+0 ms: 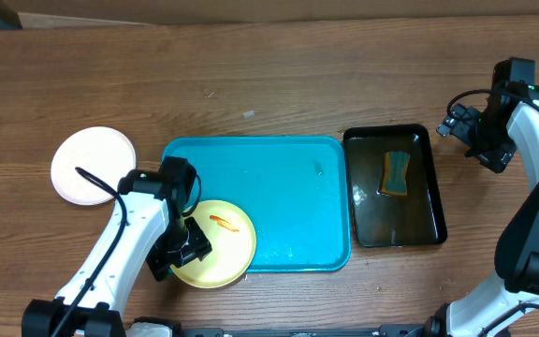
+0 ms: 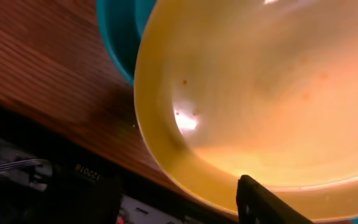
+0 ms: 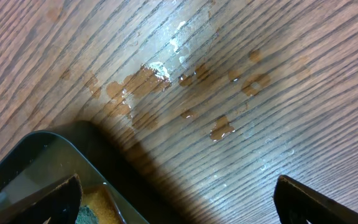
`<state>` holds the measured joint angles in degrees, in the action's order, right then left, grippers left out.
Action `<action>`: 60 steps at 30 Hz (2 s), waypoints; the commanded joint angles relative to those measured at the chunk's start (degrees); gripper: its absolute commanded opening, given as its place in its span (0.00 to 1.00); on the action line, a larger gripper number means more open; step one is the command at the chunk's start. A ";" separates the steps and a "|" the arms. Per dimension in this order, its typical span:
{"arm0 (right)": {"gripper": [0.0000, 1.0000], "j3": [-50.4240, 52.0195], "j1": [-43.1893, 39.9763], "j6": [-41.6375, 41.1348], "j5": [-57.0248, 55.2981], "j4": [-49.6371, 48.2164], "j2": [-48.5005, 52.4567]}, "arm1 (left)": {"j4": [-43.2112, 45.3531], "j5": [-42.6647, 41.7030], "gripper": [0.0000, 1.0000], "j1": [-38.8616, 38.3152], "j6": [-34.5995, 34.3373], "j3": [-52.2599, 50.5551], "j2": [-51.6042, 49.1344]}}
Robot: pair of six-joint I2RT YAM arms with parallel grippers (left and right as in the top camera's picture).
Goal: Clean dirty plates on tray and stack at the side
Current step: 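Move the left gripper to the yellow plate's rim on the teal tray, then slide the yellow plate toward the tray center and pinch its left rim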
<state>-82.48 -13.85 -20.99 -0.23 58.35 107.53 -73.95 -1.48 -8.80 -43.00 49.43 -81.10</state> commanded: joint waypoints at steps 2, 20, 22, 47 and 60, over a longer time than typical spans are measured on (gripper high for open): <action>1.00 -0.37 -0.11 -0.26 -0.13 -0.22 -0.37 | 1.84 -0.02 0.35 1.01 -1.79 -1.51 0.98; 1.00 -0.37 -0.11 -0.26 -0.13 -0.22 -0.37 | 5.42 0.42 0.46 1.01 -6.34 -7.06 0.96; 1.00 -0.37 -0.11 -0.26 -0.13 -0.22 -0.37 | 5.40 0.42 0.40 1.01 -6.29 -7.06 0.96; 1.00 -0.37 -0.11 -0.26 -0.13 -0.22 -0.37 | 10.14 -1.09 0.36 0.90 -4.33 -9.75 0.98; 1.00 -0.37 -0.11 -0.26 -0.13 -0.22 -0.37 | 16.35 -1.14 0.04 0.90 4.92 -6.47 0.98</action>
<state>-82.48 -13.85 -20.97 -0.25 58.28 107.53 -58.52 -2.79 -8.14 -41.28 42.06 -80.97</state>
